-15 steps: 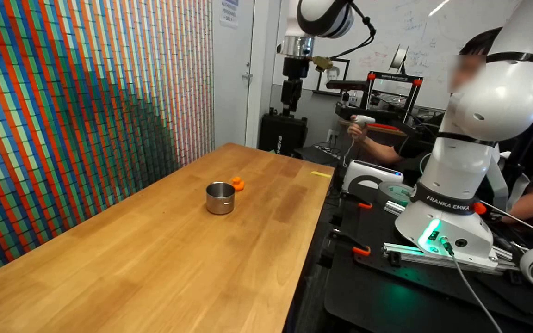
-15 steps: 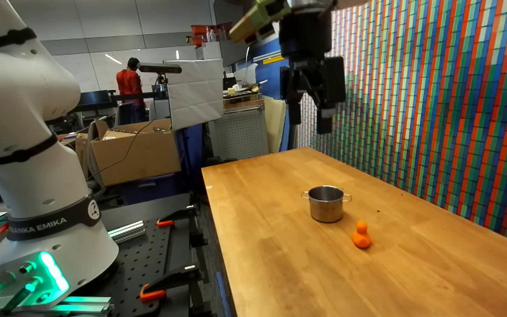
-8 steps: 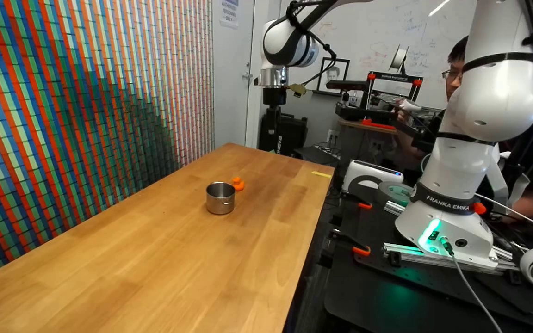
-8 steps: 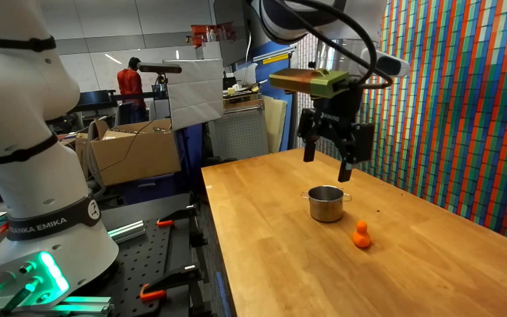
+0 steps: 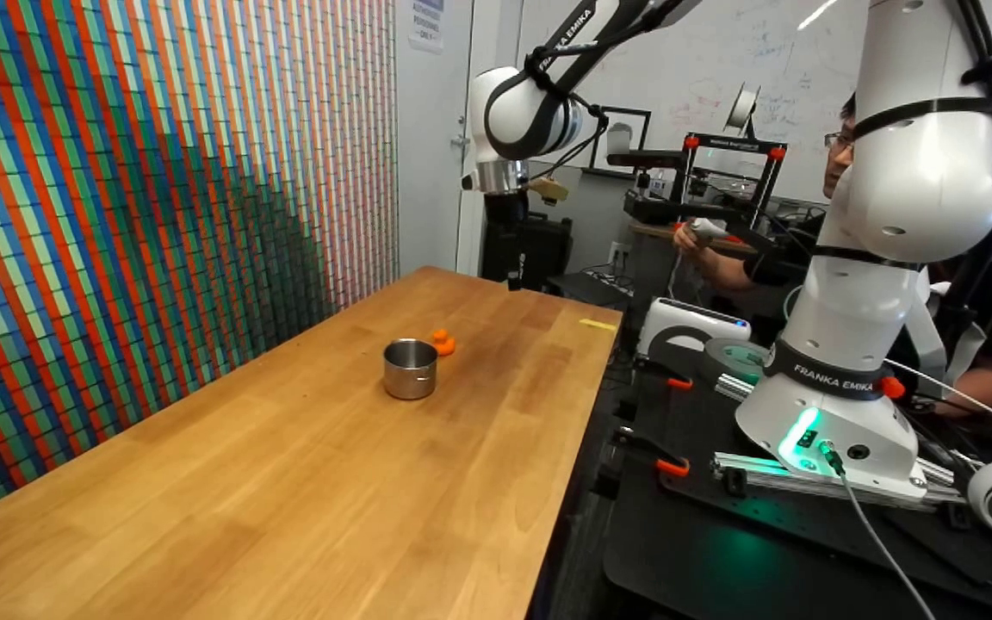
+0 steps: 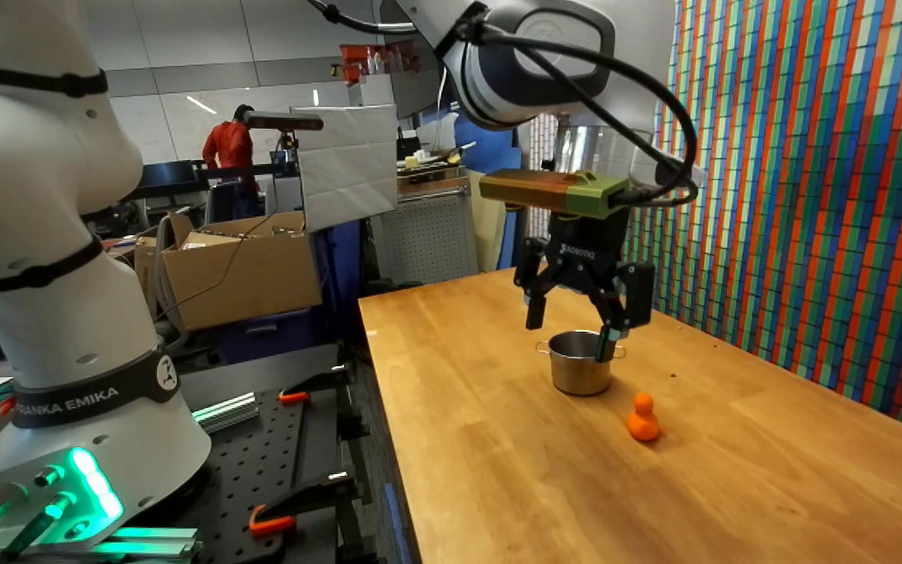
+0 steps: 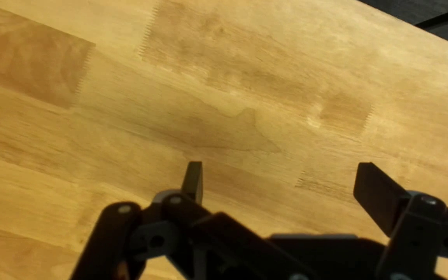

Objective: Pick the cube and put it in the cup

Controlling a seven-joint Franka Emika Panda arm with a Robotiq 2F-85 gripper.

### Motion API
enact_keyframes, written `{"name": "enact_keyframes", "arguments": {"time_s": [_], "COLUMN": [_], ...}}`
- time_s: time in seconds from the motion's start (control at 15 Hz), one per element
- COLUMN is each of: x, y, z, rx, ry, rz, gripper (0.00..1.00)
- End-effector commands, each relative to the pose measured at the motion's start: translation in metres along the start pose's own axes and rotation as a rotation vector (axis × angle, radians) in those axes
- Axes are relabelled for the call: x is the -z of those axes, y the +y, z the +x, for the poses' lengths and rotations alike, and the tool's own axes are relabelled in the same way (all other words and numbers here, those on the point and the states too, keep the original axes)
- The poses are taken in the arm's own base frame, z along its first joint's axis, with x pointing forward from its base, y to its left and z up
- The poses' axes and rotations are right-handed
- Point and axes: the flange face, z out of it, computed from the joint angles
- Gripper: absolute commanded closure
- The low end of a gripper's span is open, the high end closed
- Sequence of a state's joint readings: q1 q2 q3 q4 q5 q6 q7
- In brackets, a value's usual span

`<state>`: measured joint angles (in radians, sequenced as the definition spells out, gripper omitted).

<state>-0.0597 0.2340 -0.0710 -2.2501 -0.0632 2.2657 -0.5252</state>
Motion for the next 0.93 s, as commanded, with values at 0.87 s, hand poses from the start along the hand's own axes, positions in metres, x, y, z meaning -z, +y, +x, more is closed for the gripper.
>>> {"name": "enact_keyframes", "arguments": {"time_s": [0.87], "x": [-0.105], "y": [0.040], "z": [0.128], "rx": [0.087], "ry": [0.112], "rz": [-0.121], "gripper": [0.00]}}
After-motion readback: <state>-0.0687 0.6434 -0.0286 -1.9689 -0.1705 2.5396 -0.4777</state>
